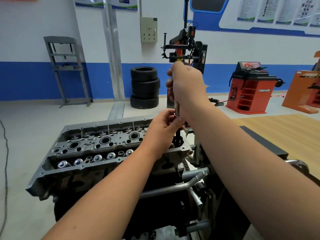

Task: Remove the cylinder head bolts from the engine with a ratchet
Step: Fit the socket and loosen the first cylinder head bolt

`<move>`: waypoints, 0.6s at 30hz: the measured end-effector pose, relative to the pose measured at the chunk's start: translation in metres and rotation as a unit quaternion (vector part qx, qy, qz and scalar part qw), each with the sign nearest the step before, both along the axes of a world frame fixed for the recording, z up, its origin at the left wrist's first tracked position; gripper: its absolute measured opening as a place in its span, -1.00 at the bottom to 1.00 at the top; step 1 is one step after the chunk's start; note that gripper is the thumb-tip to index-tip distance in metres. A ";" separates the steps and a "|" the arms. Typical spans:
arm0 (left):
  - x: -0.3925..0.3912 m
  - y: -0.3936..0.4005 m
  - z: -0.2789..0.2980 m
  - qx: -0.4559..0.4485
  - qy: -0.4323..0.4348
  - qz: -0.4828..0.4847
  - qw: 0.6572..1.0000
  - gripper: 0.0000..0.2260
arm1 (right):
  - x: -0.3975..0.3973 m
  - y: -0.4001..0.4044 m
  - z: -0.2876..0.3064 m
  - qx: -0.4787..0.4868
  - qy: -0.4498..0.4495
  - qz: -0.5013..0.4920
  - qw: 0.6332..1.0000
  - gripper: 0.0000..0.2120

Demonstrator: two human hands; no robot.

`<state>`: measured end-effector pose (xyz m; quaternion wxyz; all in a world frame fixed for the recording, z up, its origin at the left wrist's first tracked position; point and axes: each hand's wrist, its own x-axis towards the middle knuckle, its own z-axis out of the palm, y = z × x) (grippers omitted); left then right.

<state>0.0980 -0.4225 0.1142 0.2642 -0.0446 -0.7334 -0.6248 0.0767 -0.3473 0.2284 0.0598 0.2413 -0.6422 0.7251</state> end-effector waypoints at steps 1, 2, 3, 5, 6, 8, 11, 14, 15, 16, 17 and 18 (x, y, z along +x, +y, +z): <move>0.001 0.001 0.000 0.002 -0.001 0.004 1.000 -0.91 | 0.002 -0.002 0.002 0.013 -0.007 -0.011 1.000 -0.78; 0.001 0.001 0.001 0.002 -0.002 0.006 1.000 -0.90 | 0.002 -0.003 0.003 0.025 0.001 -0.019 1.000 -0.77; 0.002 0.001 0.001 0.000 -0.005 0.007 1.000 -0.90 | 0.000 -0.002 0.003 0.032 0.021 -0.012 0.999 -0.78; 0.004 0.000 0.000 -0.007 -0.012 0.000 1.000 -0.90 | -0.007 0.004 0.001 0.008 0.009 0.076 0.997 -0.73; 0.005 0.000 0.000 -0.012 -0.016 -0.008 1.000 -0.89 | -0.011 0.009 0.000 -0.015 -0.025 0.152 0.988 -0.67; 0.005 0.002 0.001 -0.031 -0.021 -0.013 0.999 -0.87 | -0.020 0.022 0.000 -0.031 -0.056 0.259 0.964 -0.59; 0.003 0.004 0.002 -0.026 -0.022 -0.002 0.999 -0.89 | -0.019 0.025 -0.003 -0.035 -0.068 0.223 0.972 -0.62; 0.000 0.003 0.001 -0.010 -0.014 0.020 1.000 -0.91 | -0.009 0.009 -0.008 -0.019 -0.024 0.093 0.995 -0.72; 0.000 0.003 0.001 -0.013 -0.011 0.028 0.999 -0.88 | -0.005 0.004 -0.009 -0.017 -0.005 0.062 0.998 -0.75; 0.000 0.003 0.000 -0.019 -0.012 0.037 0.999 -0.86 | -0.002 0.001 -0.008 -0.016 0.008 0.040 0.999 -0.76; 0.001 0.002 -0.001 -0.022 -0.012 0.043 0.999 -0.86 | -0.002 0.000 -0.007 -0.019 0.009 0.036 0.999 -0.74; 0.002 0.002 -0.001 -0.021 -0.009 0.041 0.999 -0.86 | -0.005 0.001 -0.005 -0.026 -0.002 0.058 0.998 -0.71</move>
